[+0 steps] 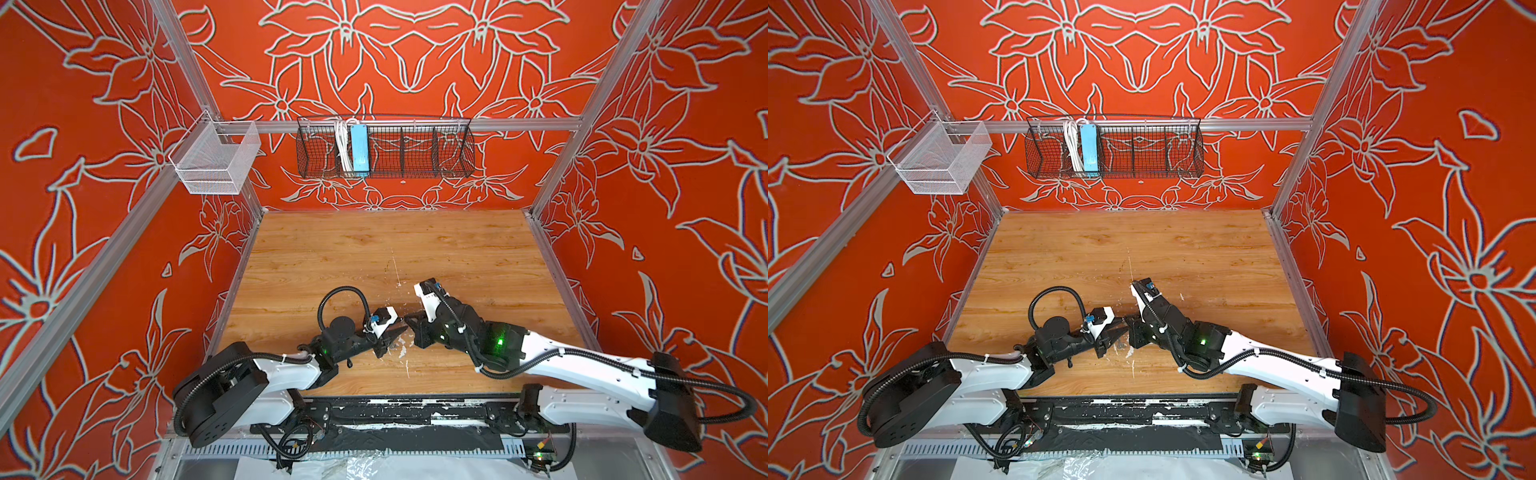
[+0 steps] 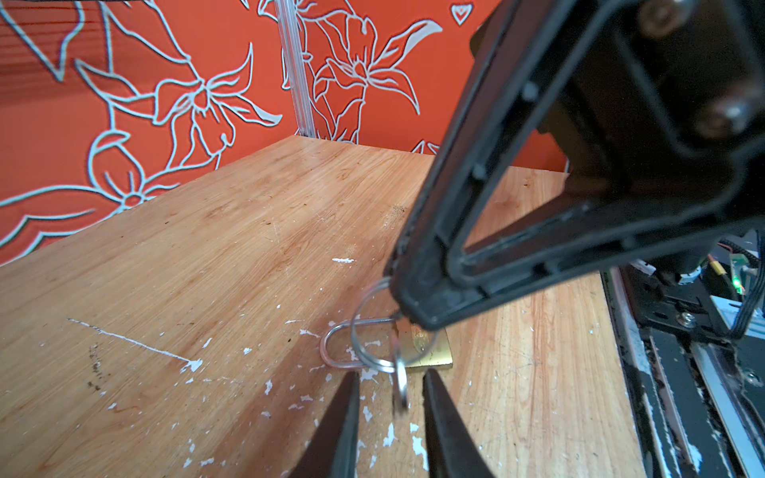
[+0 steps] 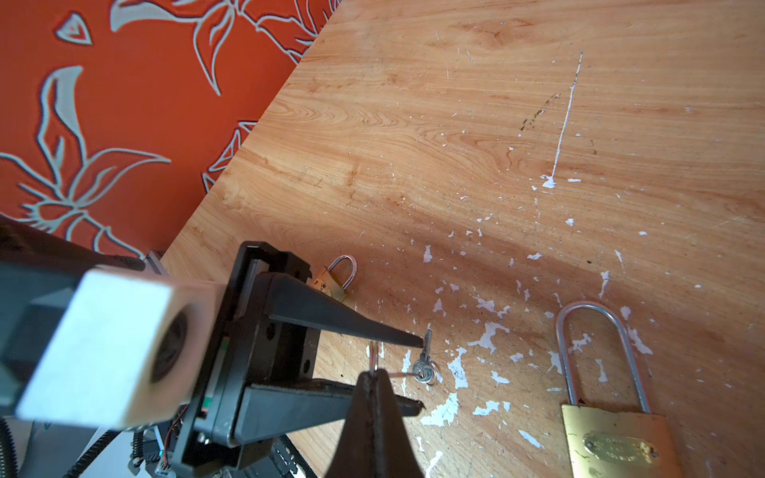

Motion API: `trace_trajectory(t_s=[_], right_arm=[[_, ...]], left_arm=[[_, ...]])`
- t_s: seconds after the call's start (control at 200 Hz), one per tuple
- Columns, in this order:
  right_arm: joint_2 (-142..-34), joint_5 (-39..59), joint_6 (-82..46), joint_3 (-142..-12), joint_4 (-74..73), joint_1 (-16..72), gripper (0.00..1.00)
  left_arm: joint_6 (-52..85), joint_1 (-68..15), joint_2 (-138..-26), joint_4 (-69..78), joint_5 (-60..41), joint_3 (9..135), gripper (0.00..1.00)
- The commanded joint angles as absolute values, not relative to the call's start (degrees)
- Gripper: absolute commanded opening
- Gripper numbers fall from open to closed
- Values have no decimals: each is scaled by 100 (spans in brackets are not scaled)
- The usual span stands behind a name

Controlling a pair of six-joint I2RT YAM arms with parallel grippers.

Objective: Unlock with the key

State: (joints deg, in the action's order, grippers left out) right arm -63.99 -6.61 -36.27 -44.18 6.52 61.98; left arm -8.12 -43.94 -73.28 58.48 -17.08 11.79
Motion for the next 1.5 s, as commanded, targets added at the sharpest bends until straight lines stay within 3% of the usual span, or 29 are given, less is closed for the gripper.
trace_trajectory(t_s=[0.0, 0.435, 0.886, 1.296, 1.366, 1.496], right_arm=[[-6322, -612, -3735, -4425, 492, 6179, 0], [-6070, -932, -3867, -4259, 584, 6179, 0], [-5653, -1716, -4000, -4109, 1142, 6170, 0], [-5493, -1731, -3964, -3910, 1311, 6161, 0], [-5366, -1785, -3939, -3823, 1296, 6161, 22], [-4914, -2056, -3865, -3654, 1540, 6146, 45]], left_arm=[[-914, -4412, -7376, 5859, -1731, 1318, 26], [-910, -4412, -7369, 6062, -1801, 1238, 0], [-1072, -4412, -7201, 5929, -2183, 1205, 0], [-1147, -4412, -7051, 5685, -2502, 1262, 0], [-1200, -4412, -7018, 5489, -2433, 1306, 0], [-1396, -4412, -6949, 5133, -2342, 1385, 0]])
